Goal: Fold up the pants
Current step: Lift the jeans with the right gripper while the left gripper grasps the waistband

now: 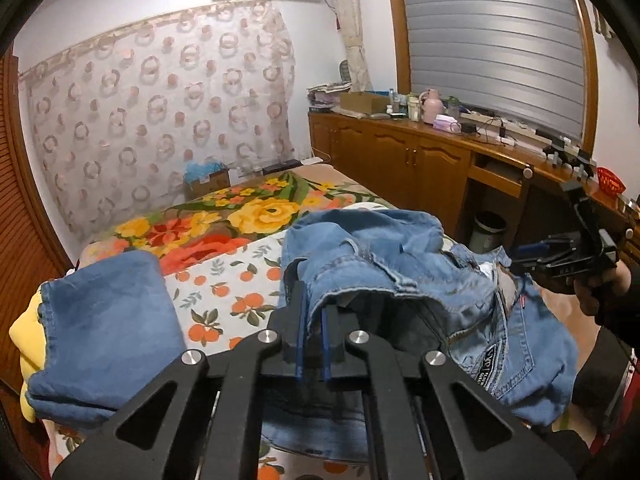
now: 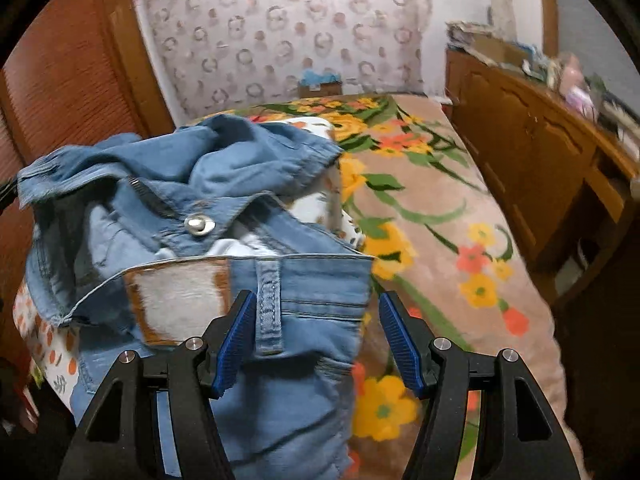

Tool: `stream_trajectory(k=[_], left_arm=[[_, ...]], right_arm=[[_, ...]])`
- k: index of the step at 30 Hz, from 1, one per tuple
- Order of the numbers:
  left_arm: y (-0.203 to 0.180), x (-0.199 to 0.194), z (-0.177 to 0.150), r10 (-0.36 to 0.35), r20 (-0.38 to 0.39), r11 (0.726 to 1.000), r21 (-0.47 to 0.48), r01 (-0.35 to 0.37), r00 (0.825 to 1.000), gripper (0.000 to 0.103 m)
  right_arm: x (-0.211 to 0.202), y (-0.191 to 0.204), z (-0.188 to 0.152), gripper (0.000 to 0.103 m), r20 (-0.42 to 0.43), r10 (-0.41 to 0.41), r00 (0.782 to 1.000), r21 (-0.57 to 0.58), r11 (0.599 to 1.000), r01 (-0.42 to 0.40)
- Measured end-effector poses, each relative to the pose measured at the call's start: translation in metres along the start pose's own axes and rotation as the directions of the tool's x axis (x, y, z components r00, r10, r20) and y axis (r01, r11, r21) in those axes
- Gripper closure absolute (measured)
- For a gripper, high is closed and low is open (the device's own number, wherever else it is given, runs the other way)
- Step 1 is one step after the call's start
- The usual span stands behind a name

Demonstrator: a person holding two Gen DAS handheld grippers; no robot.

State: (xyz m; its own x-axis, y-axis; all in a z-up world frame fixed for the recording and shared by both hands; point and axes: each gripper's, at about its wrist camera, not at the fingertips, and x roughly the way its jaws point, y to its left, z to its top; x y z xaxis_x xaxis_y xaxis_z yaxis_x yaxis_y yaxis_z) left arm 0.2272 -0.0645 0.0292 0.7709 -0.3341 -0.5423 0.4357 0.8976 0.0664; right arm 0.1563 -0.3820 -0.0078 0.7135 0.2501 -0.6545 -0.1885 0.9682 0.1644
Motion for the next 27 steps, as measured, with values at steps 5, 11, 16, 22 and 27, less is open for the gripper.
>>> stream_trajectory(k=[5,11,16,22,27], left_arm=[[0.017,-0.002,0.013,0.029,0.003,0.999,-0.033,-0.028,1.000,0.098],[0.035,-0.014,0.027,0.062,0.020,0.997,-0.050,-0.061,0.998,0.099],[0.045,-0.028,0.037,0.087,0.041,0.995,-0.043,-0.086,0.995,0.099],[0.078,-0.040,0.051,0.152,0.053,0.986,-0.080,-0.148,0.987,0.099],[0.122,-0.048,0.068,0.242,0.055,0.966,-0.112,-0.235,0.969,0.099]], right_arm=[[0.016,-0.005,0.002,0.037,-0.054,0.084,0.995,0.032,0.996,-0.082],[0.030,-0.020,0.007,0.056,-0.069,0.137,0.988,0.087,0.988,-0.131],[0.002,-0.005,0.010,0.085,0.030,0.112,0.993,0.019,0.993,-0.113],[-0.039,0.029,0.041,0.087,0.179,0.164,0.970,-0.044,0.986,-0.158],[-0.058,0.083,0.067,0.088,0.238,0.270,0.933,-0.153,0.959,-0.238]])
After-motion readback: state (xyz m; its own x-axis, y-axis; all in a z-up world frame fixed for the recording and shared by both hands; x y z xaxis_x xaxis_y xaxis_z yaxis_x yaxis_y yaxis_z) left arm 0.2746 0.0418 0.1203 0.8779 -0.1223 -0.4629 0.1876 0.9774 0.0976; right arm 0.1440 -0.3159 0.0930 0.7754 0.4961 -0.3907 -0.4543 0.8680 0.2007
